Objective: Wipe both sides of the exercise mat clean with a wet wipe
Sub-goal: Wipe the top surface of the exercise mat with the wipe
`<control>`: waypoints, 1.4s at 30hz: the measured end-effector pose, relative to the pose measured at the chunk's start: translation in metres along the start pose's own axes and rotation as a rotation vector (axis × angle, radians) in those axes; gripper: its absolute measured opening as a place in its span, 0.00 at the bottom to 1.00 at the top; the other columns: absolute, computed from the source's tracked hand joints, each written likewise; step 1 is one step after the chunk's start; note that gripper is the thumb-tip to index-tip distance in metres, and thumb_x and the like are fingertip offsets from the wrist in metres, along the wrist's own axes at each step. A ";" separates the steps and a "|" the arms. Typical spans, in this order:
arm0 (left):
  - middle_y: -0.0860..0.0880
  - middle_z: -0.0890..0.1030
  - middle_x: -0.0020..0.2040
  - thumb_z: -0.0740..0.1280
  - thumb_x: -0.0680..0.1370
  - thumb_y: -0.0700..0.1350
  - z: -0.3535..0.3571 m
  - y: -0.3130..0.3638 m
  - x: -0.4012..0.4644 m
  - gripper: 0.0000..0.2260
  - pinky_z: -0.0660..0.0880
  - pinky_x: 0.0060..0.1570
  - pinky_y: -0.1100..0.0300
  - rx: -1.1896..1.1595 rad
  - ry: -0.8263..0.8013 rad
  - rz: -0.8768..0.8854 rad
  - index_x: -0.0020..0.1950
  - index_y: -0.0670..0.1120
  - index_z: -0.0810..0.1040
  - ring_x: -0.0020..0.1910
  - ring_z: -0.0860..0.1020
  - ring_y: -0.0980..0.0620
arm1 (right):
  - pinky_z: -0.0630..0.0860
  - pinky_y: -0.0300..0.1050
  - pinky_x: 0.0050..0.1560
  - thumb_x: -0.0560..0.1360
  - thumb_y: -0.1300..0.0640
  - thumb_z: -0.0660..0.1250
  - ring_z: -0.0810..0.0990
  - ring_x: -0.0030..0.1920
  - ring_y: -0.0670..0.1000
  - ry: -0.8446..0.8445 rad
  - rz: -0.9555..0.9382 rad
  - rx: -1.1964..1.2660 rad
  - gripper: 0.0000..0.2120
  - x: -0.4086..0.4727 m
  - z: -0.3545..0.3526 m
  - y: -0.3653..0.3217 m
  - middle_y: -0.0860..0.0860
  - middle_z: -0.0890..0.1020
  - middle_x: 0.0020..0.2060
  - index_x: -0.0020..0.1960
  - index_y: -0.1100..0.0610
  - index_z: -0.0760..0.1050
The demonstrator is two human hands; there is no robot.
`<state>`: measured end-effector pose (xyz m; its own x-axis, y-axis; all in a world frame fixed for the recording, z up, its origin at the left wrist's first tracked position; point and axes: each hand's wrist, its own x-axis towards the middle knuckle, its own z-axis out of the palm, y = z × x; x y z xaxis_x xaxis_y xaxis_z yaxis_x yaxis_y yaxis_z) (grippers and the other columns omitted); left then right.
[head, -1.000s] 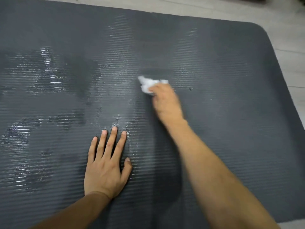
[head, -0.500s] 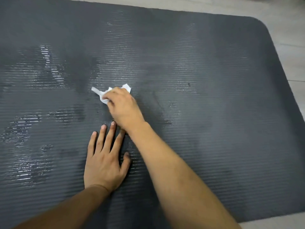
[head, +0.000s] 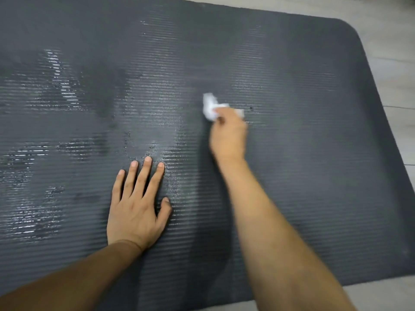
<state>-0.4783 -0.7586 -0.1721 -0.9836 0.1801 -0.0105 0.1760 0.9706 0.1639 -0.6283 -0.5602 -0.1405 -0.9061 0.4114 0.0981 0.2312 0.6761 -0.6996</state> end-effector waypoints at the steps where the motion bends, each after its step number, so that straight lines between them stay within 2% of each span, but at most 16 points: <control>1: 0.43 0.60 0.83 0.56 0.78 0.55 0.000 -0.001 0.000 0.32 0.54 0.79 0.38 -0.003 0.009 0.001 0.81 0.46 0.64 0.82 0.58 0.39 | 0.73 0.47 0.50 0.74 0.68 0.63 0.81 0.49 0.60 -0.189 -0.152 0.011 0.14 -0.022 0.019 -0.026 0.60 0.83 0.49 0.54 0.58 0.83; 4: 0.42 0.62 0.82 0.57 0.78 0.55 0.001 -0.001 -0.002 0.31 0.55 0.79 0.37 -0.009 0.028 0.010 0.79 0.43 0.69 0.81 0.60 0.38 | 0.76 0.55 0.56 0.72 0.69 0.66 0.79 0.53 0.60 -0.436 -0.539 0.019 0.12 -0.064 0.050 -0.057 0.57 0.83 0.50 0.52 0.60 0.82; 7: 0.44 0.60 0.83 0.57 0.79 0.55 -0.001 -0.001 0.000 0.31 0.54 0.79 0.38 -0.007 0.022 0.008 0.82 0.46 0.64 0.82 0.59 0.40 | 0.67 0.40 0.68 0.73 0.66 0.65 0.80 0.53 0.55 -0.227 -0.640 0.000 0.12 -0.036 0.020 -0.006 0.55 0.83 0.50 0.53 0.58 0.83; 9: 0.44 0.60 0.83 0.56 0.79 0.55 -0.002 -0.001 -0.001 0.31 0.54 0.80 0.39 -0.008 0.014 0.003 0.82 0.47 0.62 0.82 0.58 0.40 | 0.66 0.34 0.64 0.74 0.66 0.64 0.78 0.51 0.49 -0.013 -0.468 -0.062 0.11 -0.012 -0.033 0.046 0.55 0.84 0.51 0.53 0.61 0.83; 11: 0.44 0.60 0.83 0.57 0.79 0.55 -0.002 0.000 -0.002 0.31 0.54 0.80 0.39 -0.011 0.004 -0.004 0.82 0.47 0.62 0.82 0.58 0.40 | 0.70 0.43 0.61 0.73 0.67 0.63 0.78 0.51 0.51 0.159 -0.191 -0.148 0.12 0.008 -0.088 0.098 0.57 0.84 0.51 0.52 0.62 0.83; 13: 0.45 0.60 0.83 0.57 0.79 0.55 -0.003 0.001 -0.002 0.31 0.53 0.80 0.39 -0.009 -0.006 -0.006 0.83 0.48 0.62 0.82 0.57 0.41 | 0.71 0.49 0.58 0.73 0.65 0.60 0.79 0.53 0.60 0.225 0.088 -0.253 0.16 0.016 -0.116 0.125 0.60 0.83 0.52 0.55 0.59 0.82; 15: 0.45 0.59 0.83 0.57 0.79 0.56 -0.003 0.002 -0.001 0.32 0.53 0.80 0.40 -0.017 -0.013 -0.012 0.83 0.48 0.62 0.82 0.57 0.41 | 0.71 0.44 0.57 0.73 0.66 0.60 0.80 0.52 0.62 0.251 0.225 -0.168 0.15 0.013 -0.096 0.109 0.61 0.83 0.51 0.53 0.60 0.83; 17: 0.45 0.60 0.83 0.56 0.79 0.56 -0.003 0.001 -0.001 0.32 0.52 0.80 0.40 -0.025 -0.023 -0.007 0.83 0.48 0.62 0.82 0.57 0.41 | 0.70 0.34 0.50 0.71 0.70 0.62 0.81 0.47 0.62 0.191 0.111 0.028 0.12 -0.006 -0.050 0.060 0.60 0.83 0.44 0.47 0.63 0.83; 19: 0.44 0.60 0.83 0.55 0.79 0.57 -0.003 0.000 -0.001 0.32 0.52 0.80 0.40 -0.047 -0.035 -0.003 0.82 0.47 0.63 0.82 0.57 0.40 | 0.71 0.39 0.46 0.69 0.72 0.63 0.81 0.43 0.59 0.019 -0.123 0.099 0.12 -0.045 -0.002 0.001 0.53 0.80 0.38 0.44 0.61 0.83; 23: 0.42 0.59 0.83 0.53 0.79 0.60 -0.009 -0.009 0.000 0.33 0.49 0.81 0.41 -0.107 -0.114 0.047 0.82 0.45 0.63 0.82 0.55 0.39 | 0.74 0.52 0.59 0.70 0.69 0.67 0.81 0.50 0.59 -0.342 -0.496 0.028 0.09 -0.095 0.036 -0.055 0.57 0.84 0.46 0.46 0.62 0.83; 25: 0.43 0.57 0.84 0.55 0.78 0.62 -0.019 -0.022 -0.007 0.36 0.48 0.81 0.43 -0.108 -0.188 0.117 0.84 0.48 0.58 0.83 0.54 0.40 | 0.71 0.46 0.57 0.70 0.65 0.66 0.83 0.49 0.60 -0.277 -0.569 -0.037 0.09 -0.072 0.016 -0.025 0.58 0.84 0.46 0.47 0.61 0.84; 30: 0.42 0.61 0.82 0.59 0.73 0.69 -0.053 -0.052 -0.064 0.41 0.61 0.76 0.37 0.066 -0.328 0.272 0.83 0.53 0.61 0.79 0.64 0.38 | 0.67 0.32 0.60 0.75 0.62 0.60 0.79 0.57 0.52 0.020 -0.140 -0.201 0.15 -0.033 -0.104 0.083 0.58 0.83 0.55 0.56 0.62 0.82; 33: 0.43 0.60 0.83 0.59 0.68 0.76 -0.057 -0.062 -0.091 0.49 0.65 0.73 0.33 0.136 -0.436 0.267 0.84 0.53 0.58 0.79 0.64 0.37 | 0.71 0.43 0.59 0.75 0.65 0.60 0.79 0.57 0.59 0.107 0.194 -0.300 0.17 -0.024 -0.128 0.110 0.58 0.81 0.56 0.58 0.55 0.82; 35: 0.44 0.55 0.84 0.57 0.66 0.79 -0.054 -0.063 -0.094 0.53 0.62 0.73 0.31 0.145 -0.484 0.268 0.85 0.54 0.50 0.81 0.60 0.38 | 0.72 0.49 0.54 0.74 0.64 0.62 0.80 0.52 0.62 0.126 0.245 -0.271 0.14 -0.032 -0.102 0.084 0.59 0.82 0.52 0.52 0.56 0.84; 39: 0.45 0.45 0.85 0.58 0.67 0.81 -0.049 -0.057 -0.091 0.56 0.55 0.76 0.31 0.125 -0.526 0.228 0.84 0.57 0.37 0.83 0.53 0.39 | 0.74 0.48 0.42 0.72 0.68 0.66 0.79 0.39 0.56 -0.044 -0.144 -0.034 0.10 -0.092 -0.007 -0.009 0.54 0.79 0.41 0.37 0.55 0.79; 42: 0.49 0.24 0.79 0.57 0.71 0.79 -0.054 -0.050 -0.089 0.54 0.40 0.79 0.35 0.172 -0.572 0.200 0.75 0.59 0.19 0.80 0.32 0.44 | 0.73 0.46 0.51 0.69 0.71 0.68 0.80 0.46 0.59 -0.274 -0.453 -0.040 0.11 -0.145 0.036 -0.050 0.55 0.83 0.44 0.44 0.58 0.83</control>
<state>-0.4016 -0.8322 -0.1262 -0.7626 0.3718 -0.5294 0.4054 0.9124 0.0567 -0.5207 -0.6755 -0.1453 -0.9764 -0.0982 0.1923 -0.1965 0.7738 -0.6021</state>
